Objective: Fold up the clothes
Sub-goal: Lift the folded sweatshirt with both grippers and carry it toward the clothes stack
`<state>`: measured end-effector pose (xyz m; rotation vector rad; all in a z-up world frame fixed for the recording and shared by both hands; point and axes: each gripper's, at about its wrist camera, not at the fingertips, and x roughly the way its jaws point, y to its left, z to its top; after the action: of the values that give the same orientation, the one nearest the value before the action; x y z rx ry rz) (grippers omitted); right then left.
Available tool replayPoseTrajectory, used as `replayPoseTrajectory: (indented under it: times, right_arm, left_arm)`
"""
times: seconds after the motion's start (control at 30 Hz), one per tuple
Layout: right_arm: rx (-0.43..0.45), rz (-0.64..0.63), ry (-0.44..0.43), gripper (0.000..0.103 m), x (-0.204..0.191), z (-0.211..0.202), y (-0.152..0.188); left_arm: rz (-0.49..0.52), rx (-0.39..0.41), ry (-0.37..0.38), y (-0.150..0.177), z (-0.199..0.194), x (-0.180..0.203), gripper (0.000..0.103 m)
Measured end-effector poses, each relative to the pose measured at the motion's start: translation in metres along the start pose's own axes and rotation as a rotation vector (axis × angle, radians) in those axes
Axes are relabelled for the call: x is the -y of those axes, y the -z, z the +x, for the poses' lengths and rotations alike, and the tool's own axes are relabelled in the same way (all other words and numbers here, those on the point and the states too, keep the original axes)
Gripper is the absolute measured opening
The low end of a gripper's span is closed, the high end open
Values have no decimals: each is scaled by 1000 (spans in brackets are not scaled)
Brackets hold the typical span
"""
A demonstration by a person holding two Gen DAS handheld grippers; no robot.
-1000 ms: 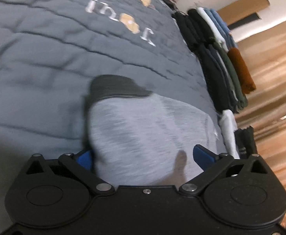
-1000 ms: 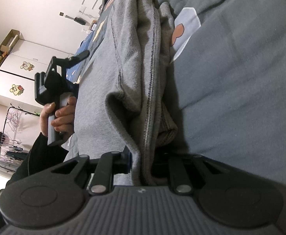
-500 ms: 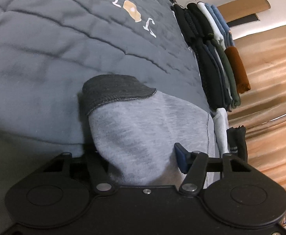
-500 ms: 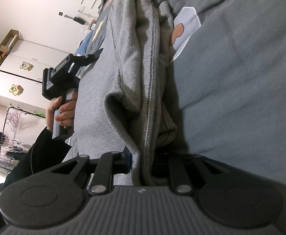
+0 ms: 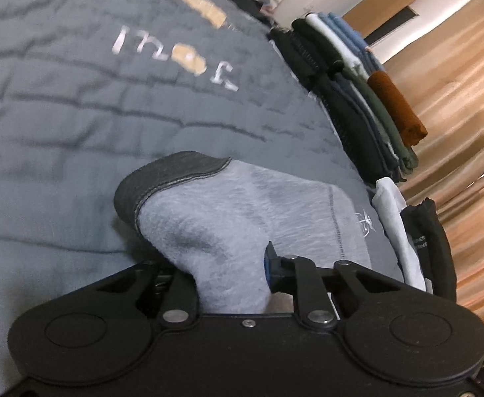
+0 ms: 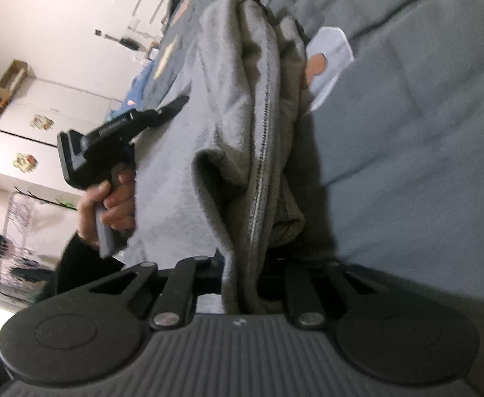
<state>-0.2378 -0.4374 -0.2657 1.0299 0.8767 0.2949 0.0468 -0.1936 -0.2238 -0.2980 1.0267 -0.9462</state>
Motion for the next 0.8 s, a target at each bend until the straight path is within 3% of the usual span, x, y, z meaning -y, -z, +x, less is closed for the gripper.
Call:
replayPoseTrajectory:
  times: [0.5, 0.8]
  right_arm:
    - [85, -39, -135, 12, -43, -50, 16]
    - [136, -128, -152, 12, -73, -94, 36]
  left_arm:
    - [145, 142, -53, 11, -87, 109, 16]
    - [214, 258, -45, 39, -143, 184, 16]
